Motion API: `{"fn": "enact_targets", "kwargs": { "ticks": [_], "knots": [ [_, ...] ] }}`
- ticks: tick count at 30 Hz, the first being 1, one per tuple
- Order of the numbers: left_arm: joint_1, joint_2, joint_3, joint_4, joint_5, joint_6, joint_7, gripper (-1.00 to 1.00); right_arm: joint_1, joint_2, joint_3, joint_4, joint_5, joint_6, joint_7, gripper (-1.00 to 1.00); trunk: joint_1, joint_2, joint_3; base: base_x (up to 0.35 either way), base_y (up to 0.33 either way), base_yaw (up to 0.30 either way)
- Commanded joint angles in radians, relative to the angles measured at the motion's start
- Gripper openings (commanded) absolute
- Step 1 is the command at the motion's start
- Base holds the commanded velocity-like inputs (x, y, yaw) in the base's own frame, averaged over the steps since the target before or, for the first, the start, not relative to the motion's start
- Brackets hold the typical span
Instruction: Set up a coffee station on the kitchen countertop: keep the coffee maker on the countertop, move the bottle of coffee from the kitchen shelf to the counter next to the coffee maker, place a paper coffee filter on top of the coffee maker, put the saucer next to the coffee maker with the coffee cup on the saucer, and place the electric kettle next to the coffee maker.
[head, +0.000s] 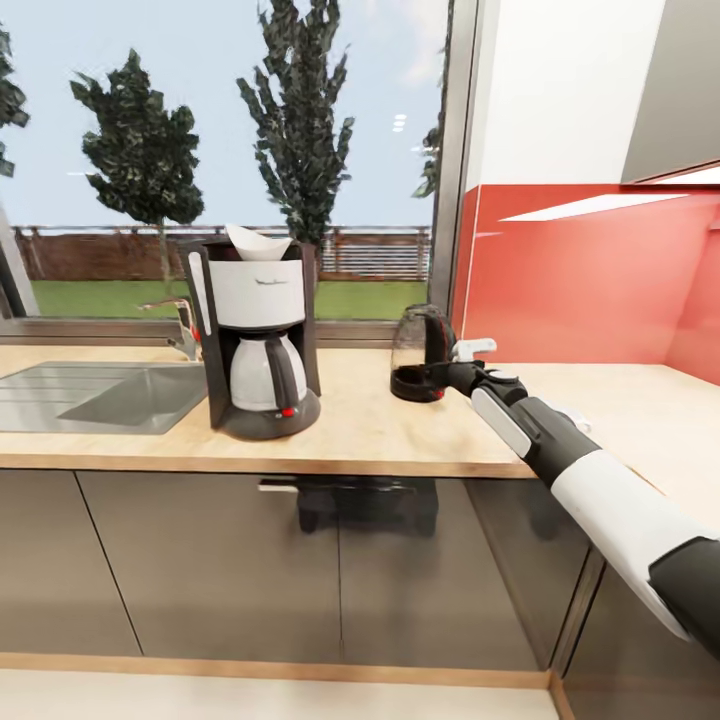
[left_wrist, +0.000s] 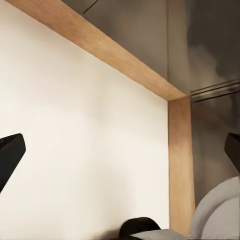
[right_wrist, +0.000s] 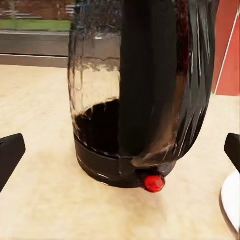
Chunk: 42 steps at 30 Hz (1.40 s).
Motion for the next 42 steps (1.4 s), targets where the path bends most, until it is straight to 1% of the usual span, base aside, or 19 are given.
{"fn": "enact_targets", "kwargs": {
  "ticks": [1, 2, 7, 19, 23, 30, 42],
  "knots": [
    [0.005, 0.0, 0.014, 0.001, -0.008, -0.006, -0.003, 1.0, -0.002, -0.001, 0.005, 0.004, -0.01, 0.001, -0.012, 1.0, 0.0, -0.001, -0.001, 0.196, 0.0, 0.0],
    [0.024, -0.001, 0.136, 0.001, -0.007, -0.006, -0.002, 1.0, -0.003, -0.001, 0.005, 0.01, -0.01, 0.0, -0.022, 1.0, 0.0, -0.001, -0.001, 0.143, 0.0, 0.0],
    [0.026, -0.001, 0.141, 0.001, -0.007, -0.006, -0.002, 1.0, -0.003, -0.002, 0.006, 0.011, -0.009, -0.001, -0.056, 1.0, 0.0, -0.001, -0.001, 0.061, 0.0, 0.0],
    [0.027, -0.001, 0.144, 0.001, -0.007, -0.006, -0.002, 1.0, -0.003, -0.002, 0.012, 0.013, -0.009, -0.001, -0.102, 1.0, 0.0, -0.001, -0.001, 0.068, -0.04, 0.0],
    [0.027, -0.001, 0.145, 0.001, -0.007, -0.006, -0.002, 1.0, -0.003, -0.002, 0.012, 0.013, -0.009, -0.001, -0.104, 1.0, 0.0, -0.001, -0.001, 0.046, -0.014, 0.0],
    [0.027, -0.001, 0.146, 0.001, -0.007, -0.006, -0.002, 1.0, -0.003, -0.001, 0.012, 0.014, -0.01, -0.001, -0.104, 1.0, 0.0, -0.001, -0.001, 0.176, 0.029, 0.0],
    [0.027, -0.001, 0.147, 0.001, -0.007, -0.006, -0.002, 1.0, -0.003, -0.001, 0.012, 0.015, -0.011, 0.002, -0.099, 1.0, 0.0, -0.001, -0.001, 0.054, 0.004, 0.0]
  ]
}}
